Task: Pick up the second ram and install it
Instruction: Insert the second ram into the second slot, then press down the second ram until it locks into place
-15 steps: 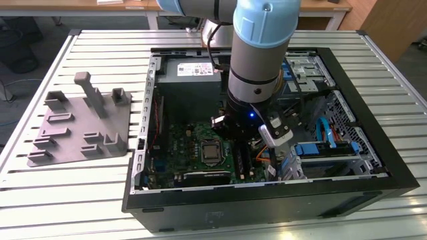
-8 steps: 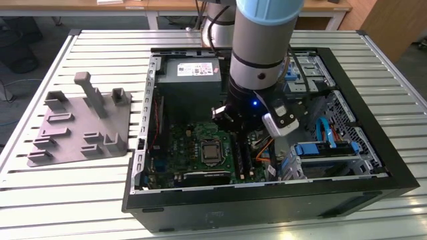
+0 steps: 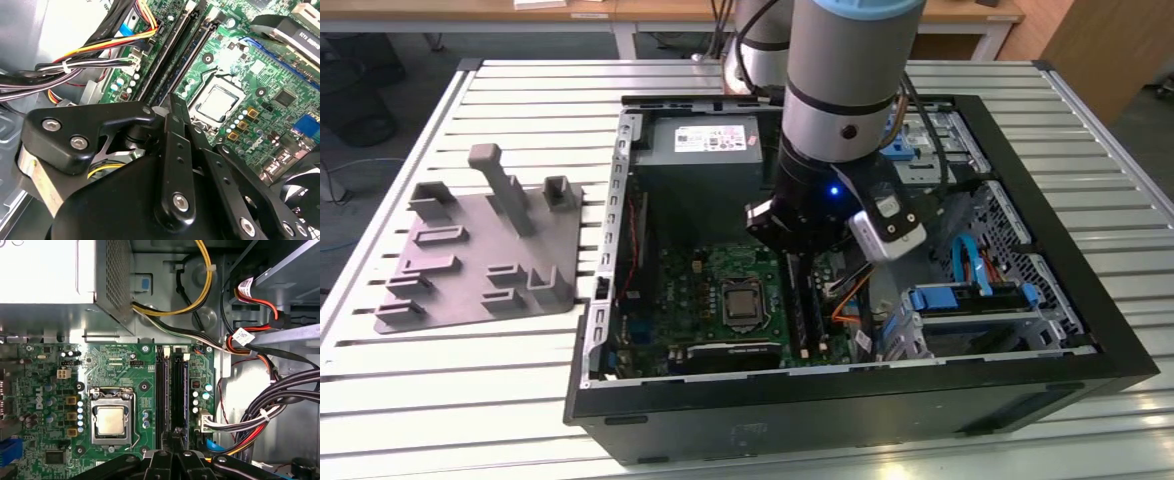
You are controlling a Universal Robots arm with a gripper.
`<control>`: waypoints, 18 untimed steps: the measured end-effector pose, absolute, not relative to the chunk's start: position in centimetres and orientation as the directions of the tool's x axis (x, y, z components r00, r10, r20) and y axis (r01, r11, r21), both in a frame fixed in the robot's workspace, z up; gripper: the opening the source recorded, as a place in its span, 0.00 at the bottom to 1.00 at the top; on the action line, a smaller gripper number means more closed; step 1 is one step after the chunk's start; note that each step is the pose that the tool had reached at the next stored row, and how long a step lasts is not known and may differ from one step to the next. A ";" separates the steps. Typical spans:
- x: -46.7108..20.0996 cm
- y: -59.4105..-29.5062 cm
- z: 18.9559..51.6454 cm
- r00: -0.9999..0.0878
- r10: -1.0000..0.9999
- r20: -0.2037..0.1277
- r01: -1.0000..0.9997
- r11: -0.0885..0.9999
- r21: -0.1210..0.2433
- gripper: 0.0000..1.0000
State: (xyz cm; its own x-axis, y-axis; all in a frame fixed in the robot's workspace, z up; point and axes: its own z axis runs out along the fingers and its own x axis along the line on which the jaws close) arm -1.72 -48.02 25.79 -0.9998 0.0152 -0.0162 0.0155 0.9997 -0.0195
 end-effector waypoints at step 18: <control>-1.7 -47.6 25.4 -1.000 0.015 -0.016 0.015 1.000 -0.020 0.10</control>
State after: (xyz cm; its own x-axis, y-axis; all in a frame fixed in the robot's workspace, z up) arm -1.73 -47.57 25.36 -0.9998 0.0152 -0.0160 0.0155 0.9997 -0.0203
